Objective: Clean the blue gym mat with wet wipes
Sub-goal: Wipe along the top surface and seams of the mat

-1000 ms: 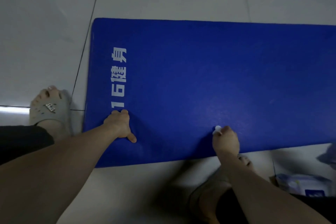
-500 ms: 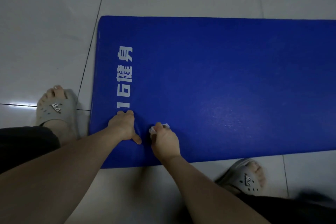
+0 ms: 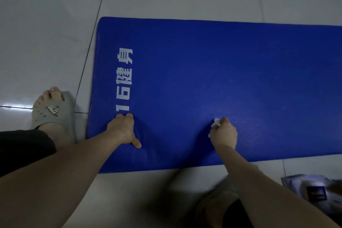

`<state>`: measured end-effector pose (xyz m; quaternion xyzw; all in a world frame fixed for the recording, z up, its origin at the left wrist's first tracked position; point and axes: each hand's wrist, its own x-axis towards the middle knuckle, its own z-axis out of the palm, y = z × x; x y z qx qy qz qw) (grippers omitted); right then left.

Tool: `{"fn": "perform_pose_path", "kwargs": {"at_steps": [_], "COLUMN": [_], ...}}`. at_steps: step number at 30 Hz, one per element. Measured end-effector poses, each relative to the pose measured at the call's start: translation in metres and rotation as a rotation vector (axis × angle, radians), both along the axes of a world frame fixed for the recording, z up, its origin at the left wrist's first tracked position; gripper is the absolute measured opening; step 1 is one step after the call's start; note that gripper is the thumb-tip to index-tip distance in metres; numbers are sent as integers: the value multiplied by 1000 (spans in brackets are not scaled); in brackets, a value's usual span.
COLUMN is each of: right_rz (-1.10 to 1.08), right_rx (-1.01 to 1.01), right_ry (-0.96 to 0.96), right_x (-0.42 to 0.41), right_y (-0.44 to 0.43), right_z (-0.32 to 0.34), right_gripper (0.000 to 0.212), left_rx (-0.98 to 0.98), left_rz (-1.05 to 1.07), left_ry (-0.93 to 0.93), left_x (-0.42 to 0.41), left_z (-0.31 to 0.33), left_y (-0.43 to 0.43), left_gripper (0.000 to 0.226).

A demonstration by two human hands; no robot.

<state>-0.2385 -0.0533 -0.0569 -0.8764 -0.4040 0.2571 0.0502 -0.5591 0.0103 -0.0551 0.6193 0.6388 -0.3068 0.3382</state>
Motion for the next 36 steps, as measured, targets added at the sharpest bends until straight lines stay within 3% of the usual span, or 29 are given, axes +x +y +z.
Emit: {"fn": "perform_pose_path", "kwargs": {"at_steps": [3,9,12,15,17,26,30,36], "right_rz": [121,414,604,762,733,202,124,347], "right_rx": [16,-68,-29,-18,-23,-68,-49,-70], "right_ry": [83,77,115,31,-29,-196,-145,-62], "right_x": [-49,-151,-166,-145,-117,32,5,-103], "right_y": [6,17,13,17,21,18,27,47], "right_z": [-3,-12,-16,-17,-16,-2,-7,-16], "right_gripper": [19,28,27,22,24,13,18,26], "left_rx": [-2,-4,-10,-10,-11,-10,-13,-12], "left_rz": [-3,-25,-36,-33,-31,-17,-14,-30], "left_ry": [4,33,44,34,20,13,14,33], "left_x": [-1,1,2,1,1,2,2,2], "left_z": [0,0,1,1,1,4,4,2], "left_y": [1,2,3,3,2,0,1,1], "left_gripper": [119,114,114,115,117,120,118,116]}}
